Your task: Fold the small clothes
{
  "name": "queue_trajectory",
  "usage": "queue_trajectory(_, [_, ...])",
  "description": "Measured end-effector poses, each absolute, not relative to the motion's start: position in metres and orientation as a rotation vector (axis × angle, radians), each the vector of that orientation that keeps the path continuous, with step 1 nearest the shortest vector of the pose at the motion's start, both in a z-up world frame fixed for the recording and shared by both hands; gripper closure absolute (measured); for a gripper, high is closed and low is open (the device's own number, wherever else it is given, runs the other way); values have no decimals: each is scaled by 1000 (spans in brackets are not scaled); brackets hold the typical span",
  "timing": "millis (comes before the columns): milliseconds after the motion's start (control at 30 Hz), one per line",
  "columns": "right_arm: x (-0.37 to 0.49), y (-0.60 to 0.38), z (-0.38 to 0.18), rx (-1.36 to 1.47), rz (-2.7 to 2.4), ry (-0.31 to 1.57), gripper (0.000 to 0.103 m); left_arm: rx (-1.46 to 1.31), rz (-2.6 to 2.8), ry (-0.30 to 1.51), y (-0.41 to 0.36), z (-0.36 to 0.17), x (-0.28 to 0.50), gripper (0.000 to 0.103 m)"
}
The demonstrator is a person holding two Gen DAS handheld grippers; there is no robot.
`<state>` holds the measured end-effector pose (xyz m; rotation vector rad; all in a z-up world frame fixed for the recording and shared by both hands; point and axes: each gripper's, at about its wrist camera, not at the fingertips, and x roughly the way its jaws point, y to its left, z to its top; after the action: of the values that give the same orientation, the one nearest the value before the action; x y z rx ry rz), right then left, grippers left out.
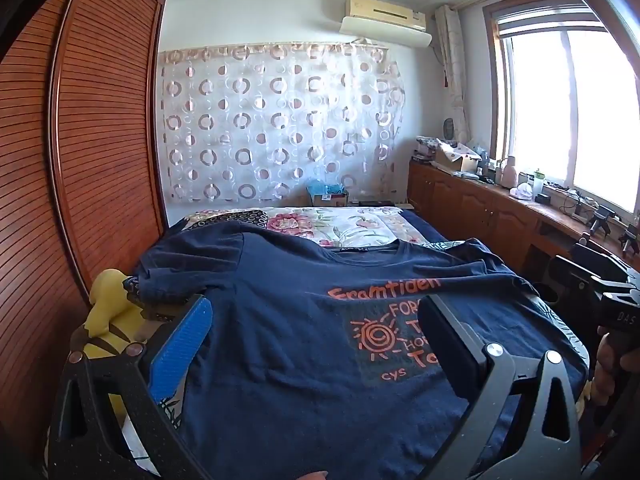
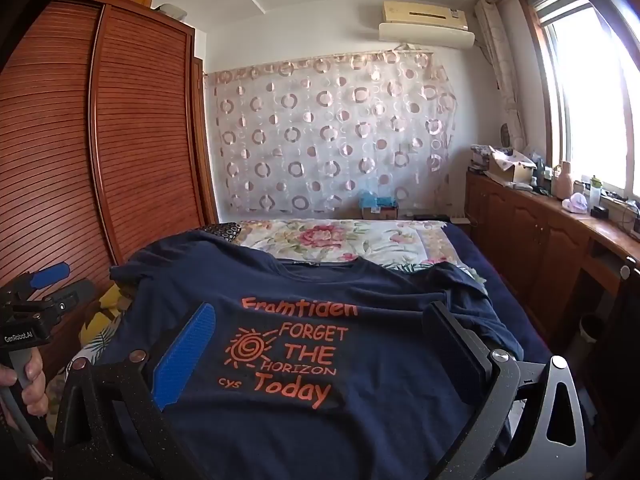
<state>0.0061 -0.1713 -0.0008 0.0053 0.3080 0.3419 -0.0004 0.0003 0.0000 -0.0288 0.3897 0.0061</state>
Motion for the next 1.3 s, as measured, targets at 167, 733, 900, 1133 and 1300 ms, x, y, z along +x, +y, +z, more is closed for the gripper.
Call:
queue_trajectory(167, [5,-171,-1,-3,343,316,0,-29,10,397,3,-1,2,0])
queue_trajectory(733, [9,-166,-4,-14,344,321,0,-13,11,391,4,4,-1,0])
queue_trajectory(900, [9,-166,-4,-14,344,321,0,-12,12,391,3,4,-1,0])
queue_trajectory(1133, [4,-167,-1,-17,343,319,0,-11,11,391,3,4,-1,0])
queue_trajectory(1300, [3,-166,-2,-15,341,316,0,-10,13,390,3,4,-1,0])
